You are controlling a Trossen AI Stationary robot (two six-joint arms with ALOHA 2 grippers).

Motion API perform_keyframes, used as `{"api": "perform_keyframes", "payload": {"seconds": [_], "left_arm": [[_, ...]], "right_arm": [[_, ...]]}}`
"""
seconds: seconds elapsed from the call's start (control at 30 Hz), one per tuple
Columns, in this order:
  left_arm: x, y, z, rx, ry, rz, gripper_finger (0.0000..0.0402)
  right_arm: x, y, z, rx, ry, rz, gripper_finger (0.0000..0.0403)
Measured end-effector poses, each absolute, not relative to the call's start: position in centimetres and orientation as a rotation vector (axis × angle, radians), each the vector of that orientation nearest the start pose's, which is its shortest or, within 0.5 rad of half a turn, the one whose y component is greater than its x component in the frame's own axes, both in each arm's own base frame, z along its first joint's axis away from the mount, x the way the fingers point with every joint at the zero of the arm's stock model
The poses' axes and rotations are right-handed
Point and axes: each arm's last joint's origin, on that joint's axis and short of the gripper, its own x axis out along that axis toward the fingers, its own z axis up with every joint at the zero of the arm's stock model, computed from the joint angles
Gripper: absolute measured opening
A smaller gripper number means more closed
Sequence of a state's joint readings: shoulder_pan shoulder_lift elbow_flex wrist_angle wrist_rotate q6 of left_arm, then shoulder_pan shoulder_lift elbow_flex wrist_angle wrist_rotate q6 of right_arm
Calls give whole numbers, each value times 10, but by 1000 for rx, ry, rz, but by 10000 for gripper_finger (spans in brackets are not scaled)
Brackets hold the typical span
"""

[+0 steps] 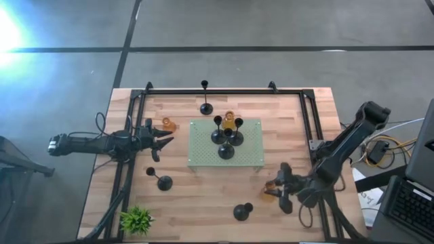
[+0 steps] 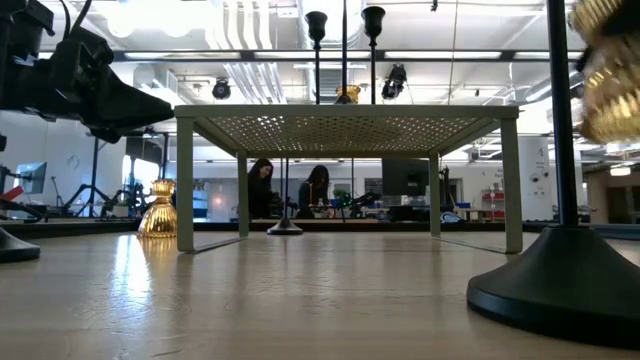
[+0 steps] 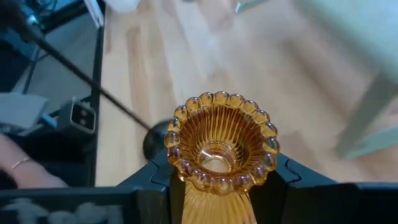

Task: Pick & Place candle stick holders
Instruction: Put the yellow glass on the shelf

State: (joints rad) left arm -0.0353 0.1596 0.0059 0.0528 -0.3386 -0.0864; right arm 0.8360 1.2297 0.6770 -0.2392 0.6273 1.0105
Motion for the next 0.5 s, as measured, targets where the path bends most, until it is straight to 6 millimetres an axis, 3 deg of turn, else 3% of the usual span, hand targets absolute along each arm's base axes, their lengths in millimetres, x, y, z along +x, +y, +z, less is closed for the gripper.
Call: {"api": "perform_keyframes", "payload": {"seconds": [0.2,0.5], "left_arm": [[105,6,158,-67,86,307,122],[106,6,158,-67,86,307,122]], "right_arm": [[168,139,239,349,539,-199,120],[183,113,249,318,510,-303,120]]}}
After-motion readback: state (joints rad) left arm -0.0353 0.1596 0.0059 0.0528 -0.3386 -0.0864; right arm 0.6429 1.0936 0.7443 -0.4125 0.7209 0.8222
